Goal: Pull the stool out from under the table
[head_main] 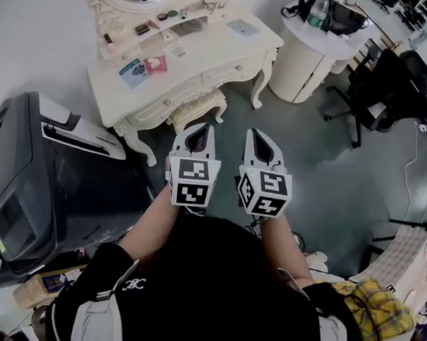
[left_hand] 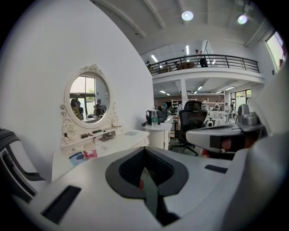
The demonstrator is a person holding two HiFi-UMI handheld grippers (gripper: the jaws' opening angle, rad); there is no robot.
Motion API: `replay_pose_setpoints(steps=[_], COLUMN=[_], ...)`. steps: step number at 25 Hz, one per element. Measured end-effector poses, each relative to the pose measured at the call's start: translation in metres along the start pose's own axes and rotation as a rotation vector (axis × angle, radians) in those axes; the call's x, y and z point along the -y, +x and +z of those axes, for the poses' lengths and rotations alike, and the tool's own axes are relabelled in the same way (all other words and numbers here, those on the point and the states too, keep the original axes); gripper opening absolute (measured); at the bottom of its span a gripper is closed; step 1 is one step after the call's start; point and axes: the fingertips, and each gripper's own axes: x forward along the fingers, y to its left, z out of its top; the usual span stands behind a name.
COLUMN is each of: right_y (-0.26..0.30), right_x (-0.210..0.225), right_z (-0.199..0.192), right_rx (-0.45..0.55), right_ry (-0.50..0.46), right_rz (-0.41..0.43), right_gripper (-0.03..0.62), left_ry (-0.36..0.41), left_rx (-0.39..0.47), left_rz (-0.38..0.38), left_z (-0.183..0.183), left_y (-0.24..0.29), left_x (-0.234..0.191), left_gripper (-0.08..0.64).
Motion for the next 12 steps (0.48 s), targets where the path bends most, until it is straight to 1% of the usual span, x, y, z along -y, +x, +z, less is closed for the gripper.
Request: replay_pose_setpoints(steps=[2,5,8,12], right_y=[0.021,0.051,0.08,0.114], right_x=[-0.004,-0.015,-0.027,-0.042], right_z=[0.008,0.023,0.035,0.036], right_rx=[0.003,0.009,0.014,0.002], right_ry=[-0.012,-0.034,-0.06,-0.072], right_rz=[-0.012,-0.017,-0.016,-0.014], right_gripper=[0.005,0.005,0.005,0.005], left_ry=[0.005,-0.014,-0.026,-0.028], left_rx=[0.01,0.019,0.017,0.012], left_rz=[-0.007,-0.017,-0.021,-0.028], left_z=[0.012,0.027,0.033,0.035], left_y=[0.017,0.036,0.053,0.071], left_x=[-0.019,-0.05,-0.077,-0.106], left_gripper=[0.002,0.002,0.002,0.002])
